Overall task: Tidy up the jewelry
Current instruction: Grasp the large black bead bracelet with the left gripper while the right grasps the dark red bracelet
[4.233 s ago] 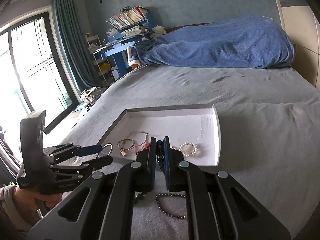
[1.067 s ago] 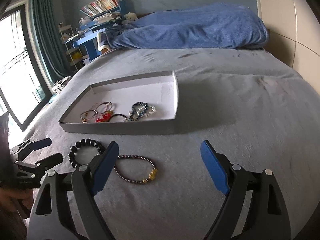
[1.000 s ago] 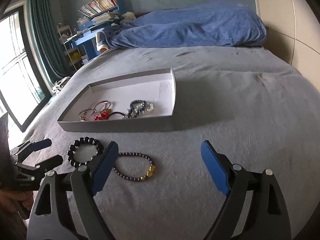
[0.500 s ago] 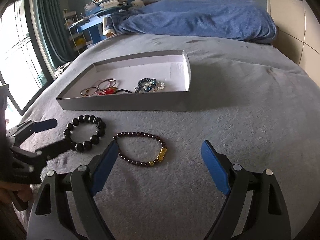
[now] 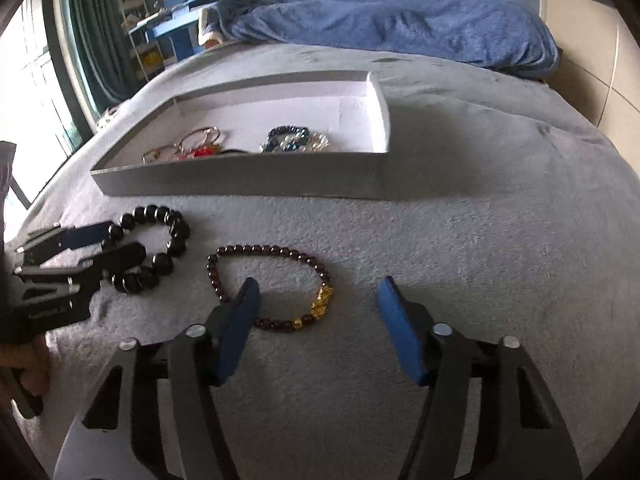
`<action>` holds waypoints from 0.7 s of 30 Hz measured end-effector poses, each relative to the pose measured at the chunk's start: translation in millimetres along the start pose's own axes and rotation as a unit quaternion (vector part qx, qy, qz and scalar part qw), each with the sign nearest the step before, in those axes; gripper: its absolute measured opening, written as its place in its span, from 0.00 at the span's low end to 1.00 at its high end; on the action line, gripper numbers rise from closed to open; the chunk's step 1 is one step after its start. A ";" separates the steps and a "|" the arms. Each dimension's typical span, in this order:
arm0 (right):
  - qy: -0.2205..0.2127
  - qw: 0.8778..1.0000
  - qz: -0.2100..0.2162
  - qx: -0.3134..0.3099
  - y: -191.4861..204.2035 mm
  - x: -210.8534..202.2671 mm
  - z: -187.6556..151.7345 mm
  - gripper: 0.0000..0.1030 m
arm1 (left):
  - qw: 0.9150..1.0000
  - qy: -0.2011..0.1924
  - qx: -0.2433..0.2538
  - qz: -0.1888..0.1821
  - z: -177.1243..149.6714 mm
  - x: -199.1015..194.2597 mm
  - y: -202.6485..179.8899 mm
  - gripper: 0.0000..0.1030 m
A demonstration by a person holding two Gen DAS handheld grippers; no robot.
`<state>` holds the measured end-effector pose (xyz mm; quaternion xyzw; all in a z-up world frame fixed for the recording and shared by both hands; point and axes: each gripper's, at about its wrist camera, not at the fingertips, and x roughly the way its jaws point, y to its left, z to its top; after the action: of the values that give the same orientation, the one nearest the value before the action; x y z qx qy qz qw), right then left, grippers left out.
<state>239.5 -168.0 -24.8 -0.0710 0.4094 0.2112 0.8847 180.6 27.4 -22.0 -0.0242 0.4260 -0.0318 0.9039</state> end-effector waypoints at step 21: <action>0.007 0.999 0.038 -0.016 6.9 1.0 -2.4 0.14 | 1.000 0.006 -0.002 -0.001 -0.1 0.5 1.9 0.55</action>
<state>235.5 -162.2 -26.8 -0.0713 0.4150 0.2507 0.8717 180.9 29.3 -22.6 -0.0264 0.4313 -0.0321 0.9013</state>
